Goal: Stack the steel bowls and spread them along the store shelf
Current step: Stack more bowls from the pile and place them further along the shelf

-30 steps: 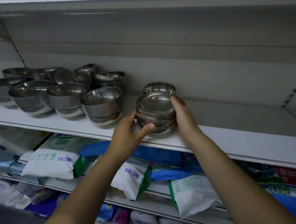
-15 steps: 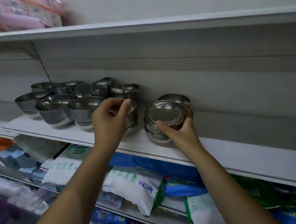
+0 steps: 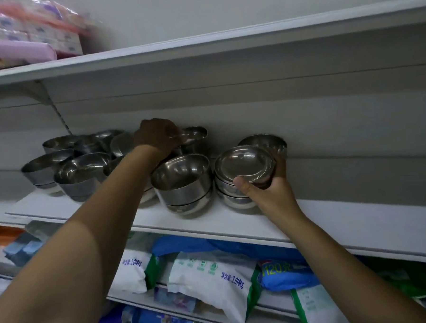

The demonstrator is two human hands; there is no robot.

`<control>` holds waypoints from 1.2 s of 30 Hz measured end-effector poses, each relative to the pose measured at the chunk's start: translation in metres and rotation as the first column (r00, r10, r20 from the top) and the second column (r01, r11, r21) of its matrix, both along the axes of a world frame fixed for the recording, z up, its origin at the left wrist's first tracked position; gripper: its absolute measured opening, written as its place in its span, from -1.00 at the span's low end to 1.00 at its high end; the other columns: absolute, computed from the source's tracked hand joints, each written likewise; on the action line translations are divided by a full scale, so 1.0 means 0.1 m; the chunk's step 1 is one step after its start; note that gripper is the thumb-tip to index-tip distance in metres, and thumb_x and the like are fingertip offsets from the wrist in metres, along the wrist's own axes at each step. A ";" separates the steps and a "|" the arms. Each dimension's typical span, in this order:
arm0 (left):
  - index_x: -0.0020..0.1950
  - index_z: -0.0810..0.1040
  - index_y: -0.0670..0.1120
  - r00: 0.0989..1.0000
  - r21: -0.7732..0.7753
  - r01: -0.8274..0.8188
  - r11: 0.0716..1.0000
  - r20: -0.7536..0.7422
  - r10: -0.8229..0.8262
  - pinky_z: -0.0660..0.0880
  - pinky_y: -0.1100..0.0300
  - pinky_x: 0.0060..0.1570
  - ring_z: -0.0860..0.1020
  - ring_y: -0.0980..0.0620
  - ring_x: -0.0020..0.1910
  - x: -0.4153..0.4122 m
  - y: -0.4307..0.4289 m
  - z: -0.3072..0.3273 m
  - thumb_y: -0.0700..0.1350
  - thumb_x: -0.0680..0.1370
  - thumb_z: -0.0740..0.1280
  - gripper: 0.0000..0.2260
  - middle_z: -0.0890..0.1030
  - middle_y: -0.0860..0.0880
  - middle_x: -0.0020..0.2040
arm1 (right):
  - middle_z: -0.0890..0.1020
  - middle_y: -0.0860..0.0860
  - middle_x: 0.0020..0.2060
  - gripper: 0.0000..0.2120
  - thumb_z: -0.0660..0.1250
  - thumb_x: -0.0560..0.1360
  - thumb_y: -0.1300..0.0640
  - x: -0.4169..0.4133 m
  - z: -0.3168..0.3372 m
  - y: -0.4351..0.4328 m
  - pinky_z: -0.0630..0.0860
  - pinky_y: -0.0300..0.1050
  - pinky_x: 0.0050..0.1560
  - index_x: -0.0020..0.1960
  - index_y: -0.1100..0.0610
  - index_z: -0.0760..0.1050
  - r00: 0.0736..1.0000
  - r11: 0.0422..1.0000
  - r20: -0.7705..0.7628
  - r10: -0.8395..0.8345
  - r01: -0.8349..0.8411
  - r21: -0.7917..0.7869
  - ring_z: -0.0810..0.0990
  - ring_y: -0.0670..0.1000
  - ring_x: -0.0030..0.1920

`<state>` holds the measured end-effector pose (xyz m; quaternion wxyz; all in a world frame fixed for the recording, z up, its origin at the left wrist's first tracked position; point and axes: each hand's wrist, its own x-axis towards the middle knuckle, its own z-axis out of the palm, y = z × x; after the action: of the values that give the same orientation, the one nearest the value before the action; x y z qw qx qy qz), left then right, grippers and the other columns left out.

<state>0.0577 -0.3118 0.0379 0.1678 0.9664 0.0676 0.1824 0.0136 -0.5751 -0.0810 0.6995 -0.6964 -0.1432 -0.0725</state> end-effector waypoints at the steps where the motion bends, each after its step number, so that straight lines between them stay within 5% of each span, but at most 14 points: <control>1: 0.16 0.69 0.01 0.998 0.064 0.018 0.998 -0.062 -0.014 0.51 -0.05 0.24 0.58 -0.17 0.20 0.05 0.04 0.01 0.15 0.51 0.45 -0.69 0.66 -0.09 0.20 | 0.65 -0.14 0.16 -0.03 0.61 0.21 -0.12 0.00 0.00 0.00 0.55 -0.33 0.14 0.50 -0.11 0.21 1.000 1.000 0.000 -0.003 0.003 0.005 0.64 -0.23 0.15; 8: 0.18 0.68 0.10 0.978 0.240 0.185 0.953 -0.141 -0.154 0.51 -0.04 0.21 0.58 -0.16 0.16 0.21 0.24 -0.02 0.19 0.59 0.32 -0.72 0.64 -0.07 0.20 | 0.53 -0.22 0.17 -0.18 0.52 0.37 0.18 -0.04 0.05 -0.03 0.47 -0.52 -0.02 0.48 -0.09 0.17 1.000 0.999 -0.002 0.031 -0.031 0.027 0.58 -0.47 0.01; 13: 0.17 0.69 -0.08 0.964 0.148 0.263 0.953 -0.010 -0.265 0.33 0.15 0.04 0.56 -0.16 0.16 0.29 0.31 -0.15 0.03 0.63 0.34 -0.75 0.65 -0.13 0.16 | 0.52 -0.20 0.23 -0.12 0.64 0.29 -0.13 -0.04 0.03 -0.02 0.49 -0.50 0.01 0.43 -0.23 0.19 1.000 1.000 -0.017 0.023 -0.023 -0.017 0.57 -0.45 0.06; 16: 0.11 0.70 -0.12 0.950 0.069 0.299 0.952 0.074 -0.304 0.30 0.16 -0.01 0.51 -0.09 0.01 0.32 0.31 -0.20 0.01 0.61 0.37 -0.76 0.61 -0.10 0.00 | 0.56 -0.20 0.24 0.07 0.62 0.03 -0.41 -0.03 0.03 -0.02 0.51 -0.46 0.03 0.43 -0.25 0.24 0.999 0.999 -0.036 -0.022 0.021 -0.027 0.60 -0.38 0.11; 23: 0.07 0.74 -0.10 0.876 0.026 0.396 0.918 0.289 -0.386 0.39 0.10 0.05 0.51 -0.18 0.09 0.24 0.18 -0.08 -0.09 0.58 0.42 -0.84 0.62 -0.14 -0.01 | 0.59 -0.24 0.20 0.02 0.58 -0.11 -0.52 -0.05 0.04 -0.01 0.55 -0.33 0.02 0.29 -0.39 0.32 0.994 0.996 -0.087 -0.073 0.068 -0.059 0.58 -0.25 0.20; 27: -0.07 0.76 -0.10 0.720 0.028 0.592 0.805 0.431 -0.545 0.42 0.12 0.06 0.54 -0.17 0.06 0.04 -0.02 -0.06 -0.13 0.50 0.47 -0.90 0.66 -0.10 -0.11 | 0.58 -0.24 0.20 0.07 0.55 -0.12 -0.55 -0.08 0.07 0.00 0.55 -0.34 0.05 0.33 -0.32 0.32 0.992 0.994 -0.093 -0.090 0.083 -0.076 0.59 -0.33 0.14; 31: -0.09 0.77 -0.06 0.546 0.068 0.764 0.642 0.463 -0.699 0.41 0.24 0.00 0.52 -0.05 -0.03 -0.21 -0.27 -0.11 -0.06 0.47 0.46 -0.88 0.67 -0.02 -0.16 | 0.62 -0.13 0.28 0.04 0.58 0.02 -0.49 -0.07 0.04 -0.01 0.49 0.02 0.39 0.42 -0.25 0.33 0.988 0.992 -0.120 -0.097 0.086 -0.088 0.58 -0.10 0.31; 36: -0.04 0.76 -0.03 0.505 -0.004 0.840 0.543 0.373 -0.779 0.44 0.23 0.02 0.50 0.03 0.00 -0.31 -0.43 -0.20 -0.08 0.49 0.50 -0.91 0.64 0.05 -0.15 | 0.66 -0.09 0.23 0.00 0.56 0.06 -0.49 -0.08 0.05 0.01 0.53 0.00 0.35 0.39 -0.12 0.37 0.985 0.991 -0.121 -0.119 0.110 -0.079 0.60 -0.04 0.30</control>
<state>0.0262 -0.3543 0.0175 0.3310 0.8195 -0.4059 0.2325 0.0056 -0.5740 -0.0764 0.6762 -0.7314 -0.0610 -0.0634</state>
